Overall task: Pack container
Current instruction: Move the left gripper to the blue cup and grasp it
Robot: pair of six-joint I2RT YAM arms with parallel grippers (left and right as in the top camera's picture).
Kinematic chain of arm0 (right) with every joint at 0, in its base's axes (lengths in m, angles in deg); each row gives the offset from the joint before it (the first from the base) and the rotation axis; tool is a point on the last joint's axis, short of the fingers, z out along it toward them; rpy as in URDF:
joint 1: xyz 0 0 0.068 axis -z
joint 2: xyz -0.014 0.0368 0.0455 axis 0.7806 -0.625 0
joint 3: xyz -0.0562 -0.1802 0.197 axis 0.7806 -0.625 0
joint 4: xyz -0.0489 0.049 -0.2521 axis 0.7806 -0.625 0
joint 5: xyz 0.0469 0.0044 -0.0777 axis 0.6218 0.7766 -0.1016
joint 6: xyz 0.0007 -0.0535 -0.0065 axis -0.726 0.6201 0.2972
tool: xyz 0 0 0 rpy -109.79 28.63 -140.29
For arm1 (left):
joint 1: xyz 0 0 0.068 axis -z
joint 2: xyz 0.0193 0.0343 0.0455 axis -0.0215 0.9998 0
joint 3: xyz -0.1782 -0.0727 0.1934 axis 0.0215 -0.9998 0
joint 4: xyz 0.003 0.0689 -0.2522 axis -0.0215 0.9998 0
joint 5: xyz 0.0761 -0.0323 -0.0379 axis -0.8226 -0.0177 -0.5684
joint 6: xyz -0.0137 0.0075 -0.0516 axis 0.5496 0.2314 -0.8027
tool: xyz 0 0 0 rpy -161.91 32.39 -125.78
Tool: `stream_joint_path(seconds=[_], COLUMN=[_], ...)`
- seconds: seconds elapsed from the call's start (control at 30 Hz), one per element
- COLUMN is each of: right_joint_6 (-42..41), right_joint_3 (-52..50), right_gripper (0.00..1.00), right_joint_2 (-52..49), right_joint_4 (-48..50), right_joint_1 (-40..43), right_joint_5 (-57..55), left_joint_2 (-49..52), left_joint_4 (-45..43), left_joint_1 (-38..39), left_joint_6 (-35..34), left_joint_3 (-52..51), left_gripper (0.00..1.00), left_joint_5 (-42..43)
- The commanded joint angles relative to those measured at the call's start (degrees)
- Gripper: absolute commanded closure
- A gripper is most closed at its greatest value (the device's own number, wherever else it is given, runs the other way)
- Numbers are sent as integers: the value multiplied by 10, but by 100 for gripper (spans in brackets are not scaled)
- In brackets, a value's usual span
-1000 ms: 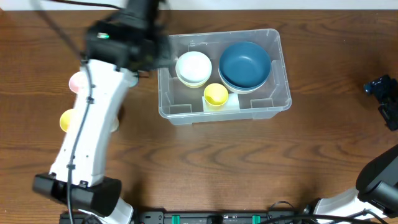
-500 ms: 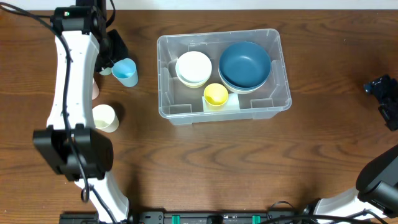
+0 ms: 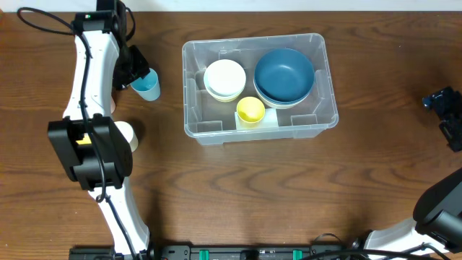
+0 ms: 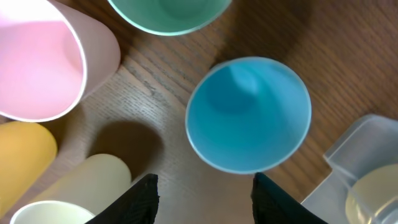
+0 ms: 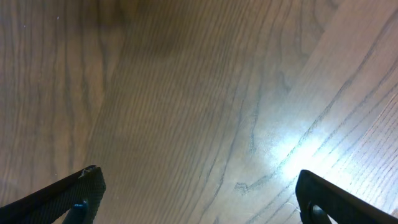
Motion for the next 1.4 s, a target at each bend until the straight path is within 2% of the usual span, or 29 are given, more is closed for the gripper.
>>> stream_joint_path(seconds=[0.0, 0.33, 0.7, 0.83, 0.93, 1.0, 1.1, 1.23, 1.37], right_joint_6=[-8, -8, -8, -8, -8, -8, -8, -8, -8], right_joint_3=[-1, -1, -1, -1, -1, -1, -1, -1, -1], right_gripper=[1, 1, 1, 1, 1, 1, 1, 1, 1], right_joint_2=[-2, -2, -2, -2, -2, -2, -2, -2, -2], right_joint_4=[0, 0, 0, 0, 0, 0, 0, 0, 0], right_joint_1=[1, 1, 1, 1, 1, 1, 1, 1, 1], right_joint_5=[-7, -7, -7, -7, -6, -7, -7, -7, -7], left_joint_2=[7, 7, 7, 7, 7, 7, 6, -11, -54], left_joint_4=[-7, -29, -105, -118, -120, -116, -103, -97, -79], left_joint_1=[-4, -17, -17, -17, -17, -17, -16, -16, -16], left_joint_6=[-49, -70, -67, -64, -64, -64, -60, -10, 12], left_joint_3=[-16, -42, -127, -129, -129, -129, -129, -129, -116], left_gripper=[50, 51, 53, 65, 86, 94, 94, 94, 94], left_joint_5=[0, 3, 3, 2, 2, 3, 5, 62, 92])
